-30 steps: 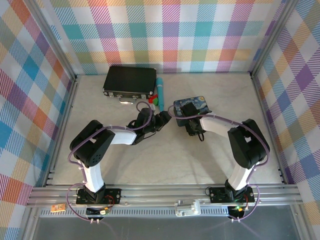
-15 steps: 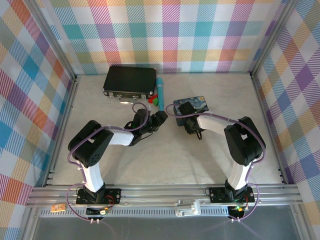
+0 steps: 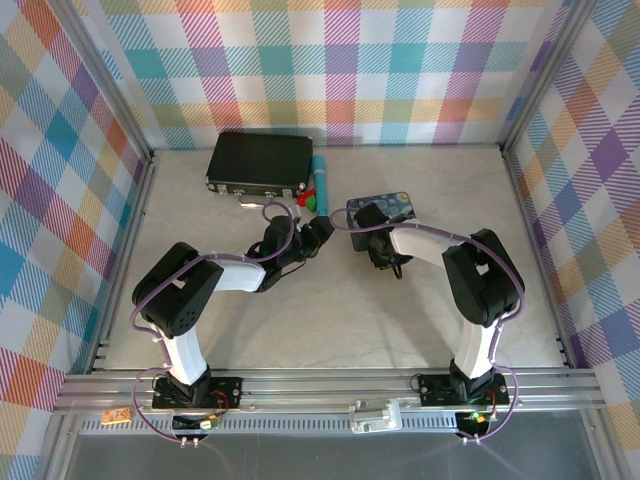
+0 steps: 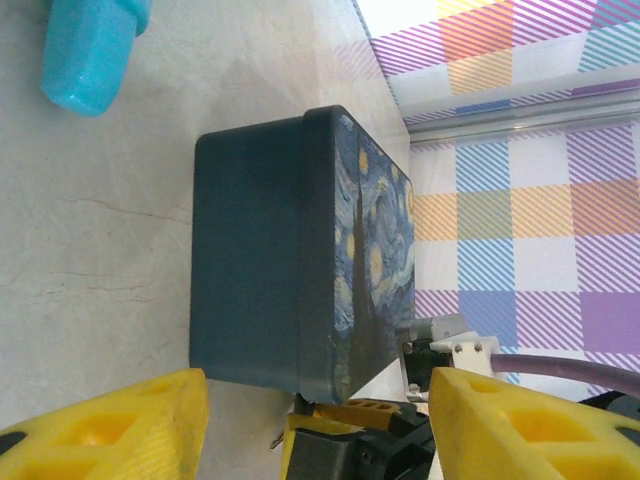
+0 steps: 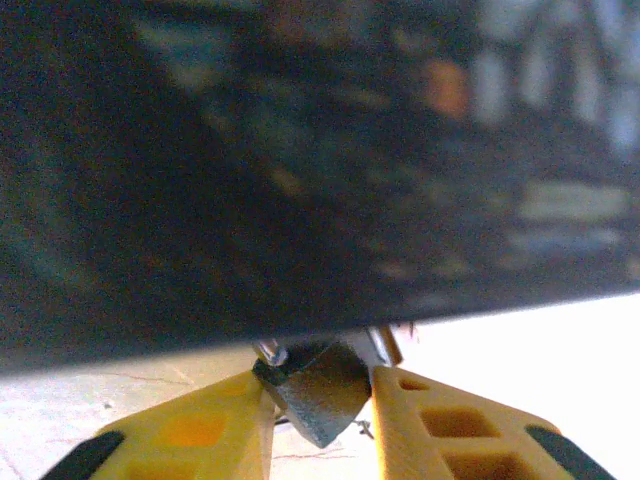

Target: Unlock the padlock with the key

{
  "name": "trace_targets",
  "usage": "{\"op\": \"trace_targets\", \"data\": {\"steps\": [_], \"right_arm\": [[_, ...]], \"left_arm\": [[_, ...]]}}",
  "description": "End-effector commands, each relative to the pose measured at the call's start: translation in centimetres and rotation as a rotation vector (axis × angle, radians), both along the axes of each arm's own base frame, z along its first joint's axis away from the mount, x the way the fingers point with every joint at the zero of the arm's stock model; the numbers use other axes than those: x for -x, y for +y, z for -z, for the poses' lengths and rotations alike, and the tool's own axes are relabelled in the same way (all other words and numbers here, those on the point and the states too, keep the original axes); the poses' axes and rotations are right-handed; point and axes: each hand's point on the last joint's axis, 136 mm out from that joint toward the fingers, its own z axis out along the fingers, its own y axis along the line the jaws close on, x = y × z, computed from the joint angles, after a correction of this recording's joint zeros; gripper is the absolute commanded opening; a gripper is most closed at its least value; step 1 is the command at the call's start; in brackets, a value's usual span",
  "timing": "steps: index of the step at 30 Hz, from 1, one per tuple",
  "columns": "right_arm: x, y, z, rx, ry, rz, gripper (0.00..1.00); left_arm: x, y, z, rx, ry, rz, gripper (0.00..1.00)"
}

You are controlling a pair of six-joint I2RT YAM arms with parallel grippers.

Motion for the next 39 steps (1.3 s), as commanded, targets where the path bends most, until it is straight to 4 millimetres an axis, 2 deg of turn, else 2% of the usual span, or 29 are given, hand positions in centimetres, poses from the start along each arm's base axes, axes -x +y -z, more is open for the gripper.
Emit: {"op": "trace_targets", "data": {"steps": [1,6,9,13,16,18,23,24,28,32,35,39], "right_arm": [[0.2,0.6,0.1,-0.019,0.010,-0.005,0.18],[0.0,1.7,-1.5,-0.088,-0.027,-0.093,0.05],[0.0,2.6,-2.7,-0.139,-0.032,-0.175,0.01],[0.1,4.2,-3.5,-0.340,0.024,-0.234,0.00],[0.3,5.2,-3.3,-0.513,0.097,-0.229,0.00],[0.5,5.4,-2.7,-0.570,0.143,-0.216,0.00],[0.5,4.4,-0.8,-0.543,0.171,-0.163,0.01],[0.5,4.2,-0.7,-0.533,0.167,-0.154,0.04],[0.3,3.8,-1.6,-0.530,0.125,-0.123,0.31],[0.3,3.3,-3.6,-0.553,0.043,-0.080,0.45],[0.6,3.5,-4.5,-0.600,0.009,-0.050,0.49],[1.0,2.9,-3.6,-0.599,0.000,0.007,0.50]], "left_arm": [[-0.1,0.2,-2.7,0.055,-0.057,0.005,0.59],[-0.2,0.0,-3.1,0.038,-0.078,0.025,0.59],[-0.1,-0.3,-3.1,0.033,-0.090,0.041,0.59],[0.2,-1.1,-2.8,0.040,-0.095,0.083,0.58],[0.6,-1.8,-2.2,0.041,-0.083,0.119,0.58],[0.8,-2.2,-1.9,0.044,-0.077,0.136,0.58],[1.0,-2.7,-1.6,0.055,-0.067,0.160,0.58],[1.0,-2.7,-1.6,0.055,-0.068,0.164,0.58],[0.9,-2.9,-2.0,0.062,-0.074,0.168,0.58],[0.7,-3.1,-2.3,0.064,-0.083,0.175,0.58],[0.5,-3.3,-2.4,0.064,-0.085,0.179,0.58],[0.3,-3.6,-2.7,0.074,-0.087,0.185,0.58]]}}
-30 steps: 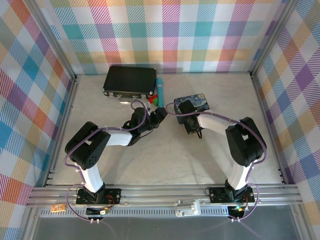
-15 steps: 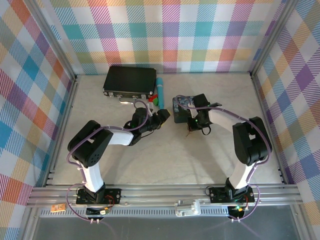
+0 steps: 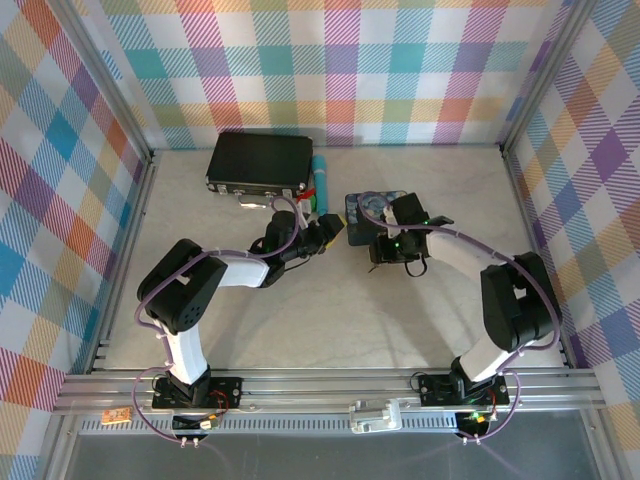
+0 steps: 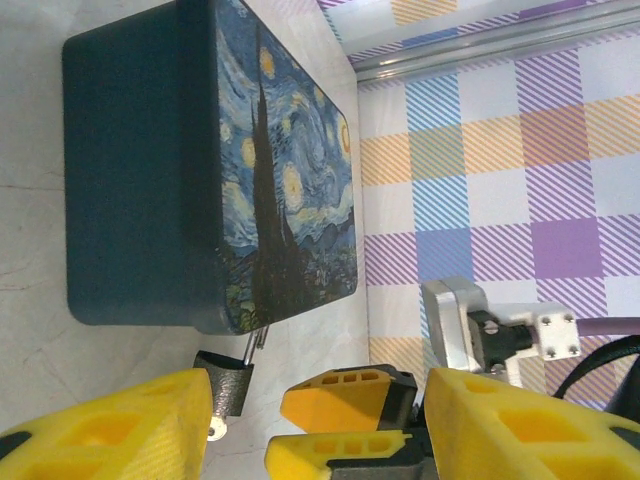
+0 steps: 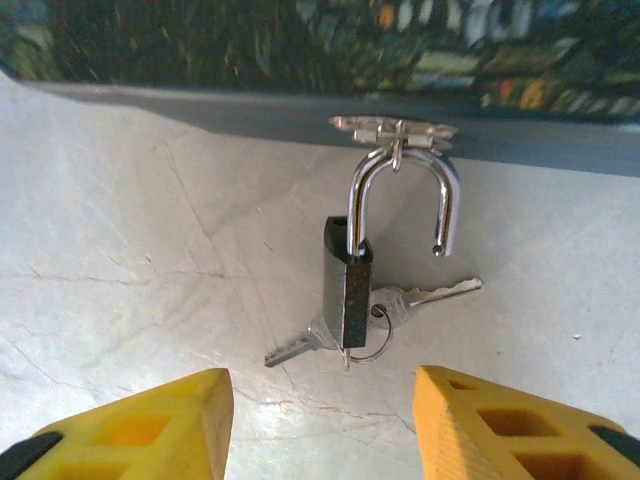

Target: Unlock the padlock with the key

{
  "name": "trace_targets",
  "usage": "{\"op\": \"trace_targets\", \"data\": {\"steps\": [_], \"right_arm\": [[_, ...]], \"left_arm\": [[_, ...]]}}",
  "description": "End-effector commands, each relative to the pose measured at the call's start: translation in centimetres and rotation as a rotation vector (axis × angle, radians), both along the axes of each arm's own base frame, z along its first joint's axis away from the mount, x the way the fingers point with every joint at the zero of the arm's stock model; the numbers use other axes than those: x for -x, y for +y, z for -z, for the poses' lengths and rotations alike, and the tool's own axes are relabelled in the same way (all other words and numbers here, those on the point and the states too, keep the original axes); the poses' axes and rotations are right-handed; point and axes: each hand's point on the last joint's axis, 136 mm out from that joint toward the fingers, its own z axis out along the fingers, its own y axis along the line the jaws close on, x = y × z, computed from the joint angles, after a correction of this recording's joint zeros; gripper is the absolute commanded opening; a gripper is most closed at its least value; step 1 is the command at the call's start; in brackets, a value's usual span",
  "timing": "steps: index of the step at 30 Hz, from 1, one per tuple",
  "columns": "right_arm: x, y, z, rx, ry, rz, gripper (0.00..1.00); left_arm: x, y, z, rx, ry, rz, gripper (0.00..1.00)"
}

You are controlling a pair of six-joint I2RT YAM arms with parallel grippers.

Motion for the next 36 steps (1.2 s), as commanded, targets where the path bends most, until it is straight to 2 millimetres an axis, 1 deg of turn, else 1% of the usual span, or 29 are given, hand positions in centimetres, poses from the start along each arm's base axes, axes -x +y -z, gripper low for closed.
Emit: {"op": "trace_targets", "data": {"steps": [1,6,7,11,13,15,19,24,28,32,36], "right_arm": [[0.1,0.3,0.6,-0.036,0.000,0.056,0.50],[0.3,0.9,2.4,-0.036,0.039,0.046,0.48],[0.3,1.0,2.7,-0.036,0.042,0.043,0.46],[-0.2,1.6,3.3,-0.043,0.039,0.015,0.34],[-0.4,1.8,3.5,-0.041,0.041,-0.002,0.26],[-0.6,1.7,3.5,-0.025,0.039,-0.014,0.20],[-0.9,1.1,2.8,0.042,0.021,-0.061,0.09],[-0.8,0.3,1.6,0.144,0.022,-0.187,0.04],[-1.1,-0.3,1.3,0.213,0.017,-0.253,0.02],[-1.8,-0.1,1.0,0.244,0.001,-0.332,0.02],[-2.6,0.1,1.2,0.274,0.004,-0.387,0.02]], "left_arm": [[-0.2,-0.9,-0.9,0.019,-0.033,0.028,0.58],[-0.4,-1.1,-1.1,0.009,-0.036,0.033,0.58],[-0.4,-1.1,-1.2,0.008,-0.037,0.032,0.58],[-0.5,-1.1,-1.5,-0.005,-0.041,0.030,0.58],[-0.5,-1.0,-1.4,-0.018,-0.040,0.029,0.58],[-0.3,-0.9,-1.2,-0.028,-0.039,0.029,0.58],[-0.1,-0.8,-0.9,-0.044,-0.037,0.030,0.58],[0.0,-0.7,-0.5,-0.069,-0.035,0.037,0.58],[0.1,-0.7,-0.1,-0.085,-0.031,0.043,0.58],[0.3,-0.9,0.3,-0.093,-0.024,0.055,0.58],[0.3,-1.1,0.6,-0.093,-0.018,0.066,0.58]]}}
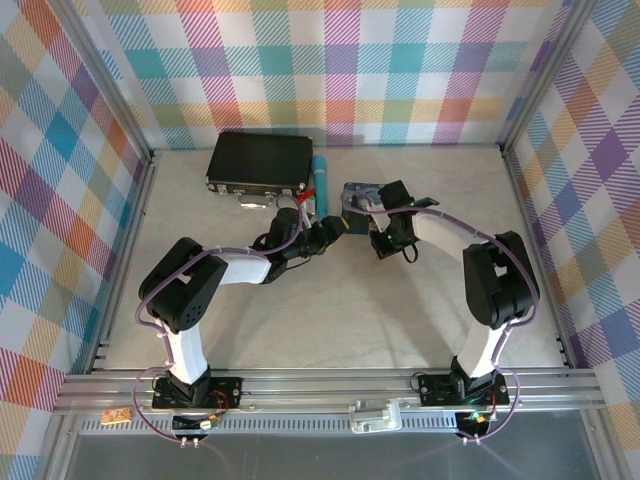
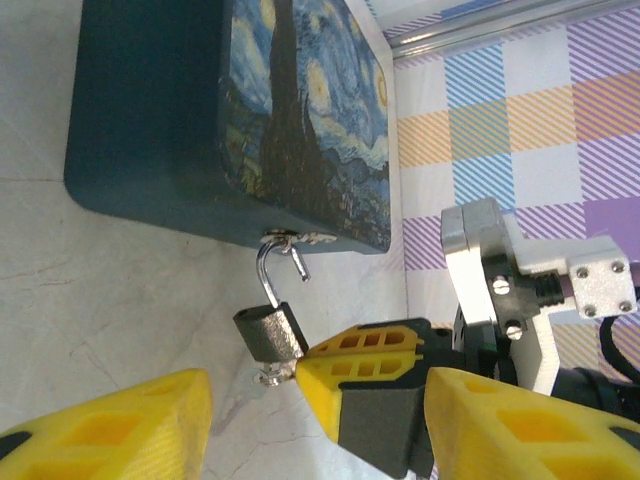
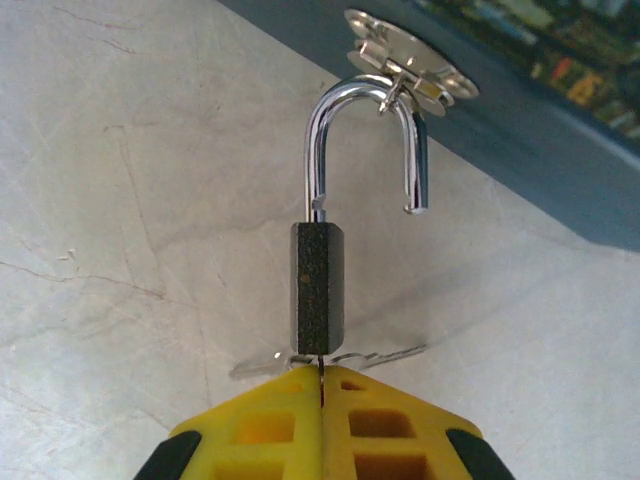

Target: Unlock the padlock with the key

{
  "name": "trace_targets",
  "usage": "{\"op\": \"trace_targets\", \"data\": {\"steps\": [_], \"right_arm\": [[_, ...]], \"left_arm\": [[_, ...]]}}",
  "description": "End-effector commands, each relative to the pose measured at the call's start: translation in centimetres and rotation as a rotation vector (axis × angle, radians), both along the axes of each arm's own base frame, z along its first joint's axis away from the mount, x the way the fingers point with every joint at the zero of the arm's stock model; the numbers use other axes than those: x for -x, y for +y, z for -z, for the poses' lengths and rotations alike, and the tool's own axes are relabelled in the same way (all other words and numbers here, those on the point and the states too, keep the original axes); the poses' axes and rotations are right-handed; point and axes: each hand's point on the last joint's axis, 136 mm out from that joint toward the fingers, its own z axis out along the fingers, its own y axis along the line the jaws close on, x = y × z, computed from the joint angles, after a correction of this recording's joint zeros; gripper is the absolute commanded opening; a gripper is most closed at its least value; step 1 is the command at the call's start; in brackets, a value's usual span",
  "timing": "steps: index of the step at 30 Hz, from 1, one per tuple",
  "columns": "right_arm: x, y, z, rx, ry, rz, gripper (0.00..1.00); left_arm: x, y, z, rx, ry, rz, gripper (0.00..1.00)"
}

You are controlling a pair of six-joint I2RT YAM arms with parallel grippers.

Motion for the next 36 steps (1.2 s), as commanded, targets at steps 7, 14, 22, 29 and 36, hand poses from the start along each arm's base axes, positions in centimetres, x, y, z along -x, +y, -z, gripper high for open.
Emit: {"op": "trace_targets", "data": {"steps": [7,14,22,29,36], "right_arm": [[-1.7,1.1,0.2,0.024,-0.089,-0.178,0.02],[-3.9,2.5,-0.7,-0.019,-0.191,-0.231,0.00],[-5.1,3.9,-0.1,-0.046,-0.182,-0.283,0.00],[-6.5,5.5,-0.6,-0.094,-0.194,-0.292,0.00],[-6.5,6.0,-0.5,-0.117,-0.194,-0.302,0.00]], "left_arm": [[0.3,-1.4,0.0,0.008,-0.011,0.049,0.58],[0.5,-1.5,0.3,0.025,-0.003,0.053,0.57],[0.3,-1.1,1.3,0.001,0.018,0.009,0.57],[-0.2,-0.5,1.4,-0.029,0.007,-0.030,0.57],[-2.6,0.7,3.8,-0.105,0.027,-0.161,0.49]]}}
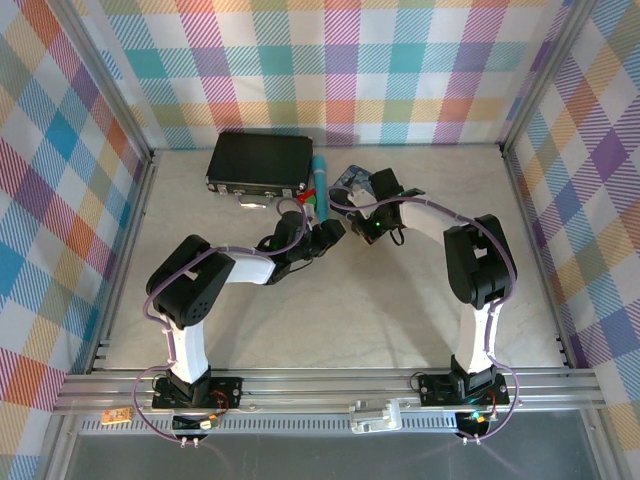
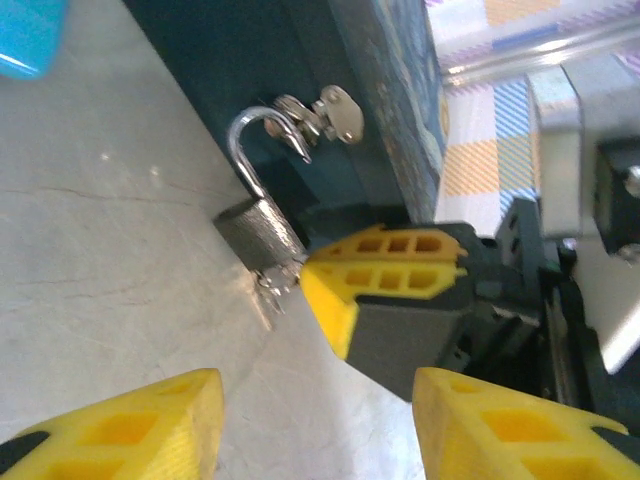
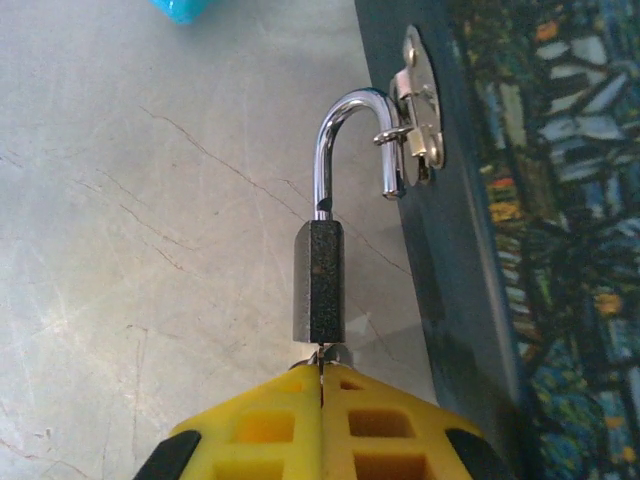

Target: Unlock the padlock with the key

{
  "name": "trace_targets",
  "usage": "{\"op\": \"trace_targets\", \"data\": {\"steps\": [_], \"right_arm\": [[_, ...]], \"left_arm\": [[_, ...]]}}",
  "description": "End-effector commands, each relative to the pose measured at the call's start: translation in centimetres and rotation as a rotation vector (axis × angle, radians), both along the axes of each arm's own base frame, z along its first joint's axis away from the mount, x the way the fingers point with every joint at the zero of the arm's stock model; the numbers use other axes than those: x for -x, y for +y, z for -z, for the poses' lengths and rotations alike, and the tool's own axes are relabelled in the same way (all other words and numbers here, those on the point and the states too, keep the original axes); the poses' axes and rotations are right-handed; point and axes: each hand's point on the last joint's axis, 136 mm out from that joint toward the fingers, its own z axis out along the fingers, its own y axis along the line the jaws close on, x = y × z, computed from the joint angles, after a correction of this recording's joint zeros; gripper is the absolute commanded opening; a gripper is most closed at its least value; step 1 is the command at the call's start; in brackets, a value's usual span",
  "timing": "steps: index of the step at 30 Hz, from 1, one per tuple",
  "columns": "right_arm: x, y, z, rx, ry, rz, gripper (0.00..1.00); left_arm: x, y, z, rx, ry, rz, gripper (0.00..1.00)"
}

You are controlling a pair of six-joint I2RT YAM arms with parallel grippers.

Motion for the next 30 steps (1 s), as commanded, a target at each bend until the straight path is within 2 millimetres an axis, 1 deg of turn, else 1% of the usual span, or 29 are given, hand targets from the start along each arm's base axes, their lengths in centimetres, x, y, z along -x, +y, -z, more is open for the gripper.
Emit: {"op": "trace_targets", "data": {"steps": [1,2,3,6,10,13,16,19,24,26,28,30], "right_arm": [[-0.6,1.4,-1.0,-0.051,-0.024,-0.039,0.00],[-0.5,1.6,-1.1,-0.062,-0.019,-0.040,0.00],[-0.4,1.7,-1.2,-0.076,-0.013,-0.039,0.00],[-0.3,2.2,-1.7,-0.129,0.018,-0.026,0.00],[-0.3,2.5,-2.2,-0.188,0.063,-0.005,0.00],[-0.5,2.6,-2.1,-0.198,0.080,-0.001,0.00],[-0.5,2.6,-1.8,-0.200,0.099,0.006,0.00],[-0.5,2.6,-1.8,-0.202,0.108,0.010,0.00],[-0.3,2.7,-1.8,-0.216,0.120,0.013,0.00],[-0.2,2.9,-1.9,-0.231,0.127,0.017,0.00],[0.1,3.1,-1.9,-0.248,0.143,0.028,0.00],[0.3,3.2,-2.0,-0.267,0.161,0.042,0.00]], "left_arm": [[-2.1,0.1,1.2,-0.038,-0.004,-0.086,0.48],[-2.6,-0.1,1.3,-0.036,-0.006,-0.096,0.48],[-3.2,-0.5,1.0,-0.025,-0.021,-0.102,0.48],[-4.3,-0.8,1.3,-0.033,-0.034,-0.132,0.48],[-5.0,-0.8,2.0,-0.036,-0.034,-0.158,0.50],[-5.5,-1.0,2.6,-0.025,-0.030,-0.167,0.51],[-5.7,-1.8,2.7,0.013,-0.018,-0.161,0.50],[-5.5,-2.3,2.7,0.036,-0.003,-0.161,0.52],[-5.6,-2.5,2.6,0.103,0.024,-0.215,0.55],[-5.9,-2.4,2.5,0.148,0.036,-0.241,0.55],[-5.9,-2.6,2.6,0.199,0.062,-0.264,0.55],[-5.9,-2.7,2.3,0.231,0.062,-0.279,0.54]]}}
